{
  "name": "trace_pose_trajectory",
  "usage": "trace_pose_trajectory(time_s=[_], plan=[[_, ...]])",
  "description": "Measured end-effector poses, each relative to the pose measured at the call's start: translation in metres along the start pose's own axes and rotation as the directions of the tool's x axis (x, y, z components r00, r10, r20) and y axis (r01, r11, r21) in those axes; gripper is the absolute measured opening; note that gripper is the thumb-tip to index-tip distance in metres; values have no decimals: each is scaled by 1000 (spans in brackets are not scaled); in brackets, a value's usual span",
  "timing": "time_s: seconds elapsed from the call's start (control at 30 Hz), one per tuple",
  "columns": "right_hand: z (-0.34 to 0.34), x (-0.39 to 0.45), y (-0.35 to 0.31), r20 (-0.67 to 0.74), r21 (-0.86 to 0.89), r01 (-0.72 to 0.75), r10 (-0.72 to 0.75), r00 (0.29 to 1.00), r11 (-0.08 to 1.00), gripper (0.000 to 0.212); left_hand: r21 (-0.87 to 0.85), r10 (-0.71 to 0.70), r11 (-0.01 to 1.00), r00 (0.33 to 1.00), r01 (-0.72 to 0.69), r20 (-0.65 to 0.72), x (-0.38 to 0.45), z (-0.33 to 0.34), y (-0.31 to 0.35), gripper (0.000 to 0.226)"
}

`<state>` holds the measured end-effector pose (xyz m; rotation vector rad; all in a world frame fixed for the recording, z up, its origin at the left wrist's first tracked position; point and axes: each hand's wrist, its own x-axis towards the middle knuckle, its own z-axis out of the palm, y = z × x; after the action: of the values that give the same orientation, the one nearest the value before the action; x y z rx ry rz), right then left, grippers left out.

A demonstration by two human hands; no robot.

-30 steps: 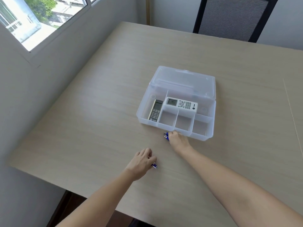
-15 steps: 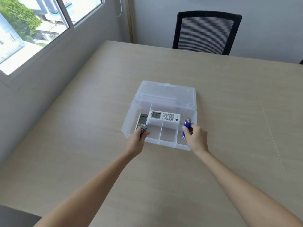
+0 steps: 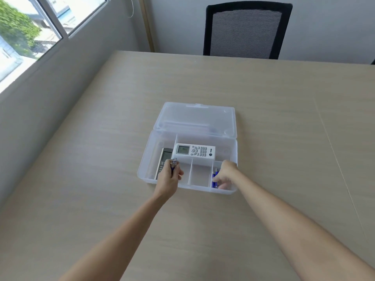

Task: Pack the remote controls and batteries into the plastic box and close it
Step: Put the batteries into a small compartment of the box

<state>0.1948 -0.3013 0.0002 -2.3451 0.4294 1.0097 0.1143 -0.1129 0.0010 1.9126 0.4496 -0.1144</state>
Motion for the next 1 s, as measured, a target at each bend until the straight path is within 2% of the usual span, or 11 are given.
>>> trace_pose_trajectory(time_s=[0.07,0.13,0.17,0.27,0.33,0.53,0.67,0.8,0.9,0.97,1.0], plan=[[-26,2,-4,-134,-4,81,-81,988,997,19,-9,-15,1000,1000,15,25,4,6,10,12],[-58,12,-1,-406,-14,190,-180,896,982,16,-81,-68,993,987,80,144,8,22,23,13],[-70,17,2,-464,-20,217,-201,863,976,18,-119,-102,984,970,130,220,10,32,28,12],[-82,26,12,-294,2,176,-167,941,984,24,-93,-184,966,897,240,402,12,69,41,16],[-80,28,17,-173,95,151,-133,976,984,27,-14,-207,971,871,237,446,15,95,43,13],[-76,33,14,-154,223,139,-106,982,965,20,325,-342,918,869,227,357,31,141,35,29],[-76,39,17,-156,239,135,-100,983,961,17,443,-375,874,857,199,355,30,146,42,34],[-79,42,17,-147,259,127,-91,985,958,13,389,-361,898,853,208,377,27,134,51,35],[-79,43,17,-140,261,120,-85,987,958,4,173,-238,968,890,183,390,21,112,57,12],[-82,45,16,-139,215,129,-100,985,968,6,83,-104,993,954,84,282,14,85,57,31],[-83,48,15,-142,223,124,-93,985,967,16,118,-14,993,984,-7,175,10,67,53,38]])
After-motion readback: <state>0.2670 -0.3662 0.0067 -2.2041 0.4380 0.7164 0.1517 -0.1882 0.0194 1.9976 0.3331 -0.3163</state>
